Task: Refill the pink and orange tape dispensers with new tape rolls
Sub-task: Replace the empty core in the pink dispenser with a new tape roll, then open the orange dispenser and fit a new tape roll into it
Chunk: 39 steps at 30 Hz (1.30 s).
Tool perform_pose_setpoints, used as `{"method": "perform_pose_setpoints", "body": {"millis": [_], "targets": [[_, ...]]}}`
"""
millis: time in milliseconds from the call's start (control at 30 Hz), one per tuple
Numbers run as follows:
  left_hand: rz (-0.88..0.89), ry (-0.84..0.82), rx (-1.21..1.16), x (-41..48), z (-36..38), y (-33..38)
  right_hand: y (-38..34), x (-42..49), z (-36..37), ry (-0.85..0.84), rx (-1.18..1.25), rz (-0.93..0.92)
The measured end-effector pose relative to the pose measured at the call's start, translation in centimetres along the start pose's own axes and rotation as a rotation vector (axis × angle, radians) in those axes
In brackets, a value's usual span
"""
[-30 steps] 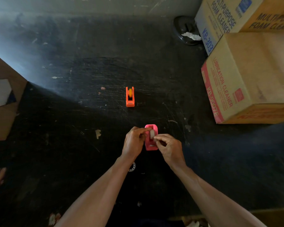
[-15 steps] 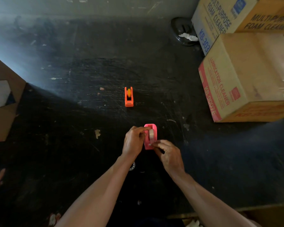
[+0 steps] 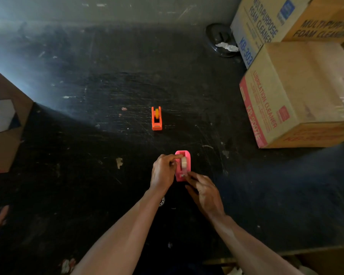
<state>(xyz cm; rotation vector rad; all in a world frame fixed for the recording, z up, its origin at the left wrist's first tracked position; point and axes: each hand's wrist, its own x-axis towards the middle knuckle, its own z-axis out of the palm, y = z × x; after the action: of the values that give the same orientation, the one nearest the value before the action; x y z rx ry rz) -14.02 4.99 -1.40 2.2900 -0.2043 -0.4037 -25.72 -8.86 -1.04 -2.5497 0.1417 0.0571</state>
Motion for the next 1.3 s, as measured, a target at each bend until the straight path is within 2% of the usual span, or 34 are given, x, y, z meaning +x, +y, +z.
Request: {"method": "perform_pose_setpoints", "body": {"millis": [200, 400, 600, 800, 1000, 1300], "targets": [[-0.008, -0.007, -0.005, 0.1, -0.1, 0.2, -0.4, 0.1, -0.2, 0.014, 0.028, 0.039], [-0.013, -0.015, -0.061, -0.6, -0.7, -0.4, -2.3, -0.2, -0.2, 0.129, 0.264, 0.263], [-0.138, 0.068, -0.143, -0.5, -1.4, -0.5, -3.7, 0.8, 2.3, 0.097, 0.308, 0.506], [-0.198, 0.145, 0.169, 2.1, -2.1, -0.9, -4.4, 3.7, 3.1, 0.154, 0.249, 0.606], [-0.096, 0.142, 0.439, 4.5, -2.7, -4.4, -4.1, 5.8, 2.8, 0.23, 0.243, 0.624], [-0.063, 0.157, 0.541, 5.4, -2.5, -6.3, -2.5, 14.7, 1.1, 0.346, 0.223, 0.655]]}}
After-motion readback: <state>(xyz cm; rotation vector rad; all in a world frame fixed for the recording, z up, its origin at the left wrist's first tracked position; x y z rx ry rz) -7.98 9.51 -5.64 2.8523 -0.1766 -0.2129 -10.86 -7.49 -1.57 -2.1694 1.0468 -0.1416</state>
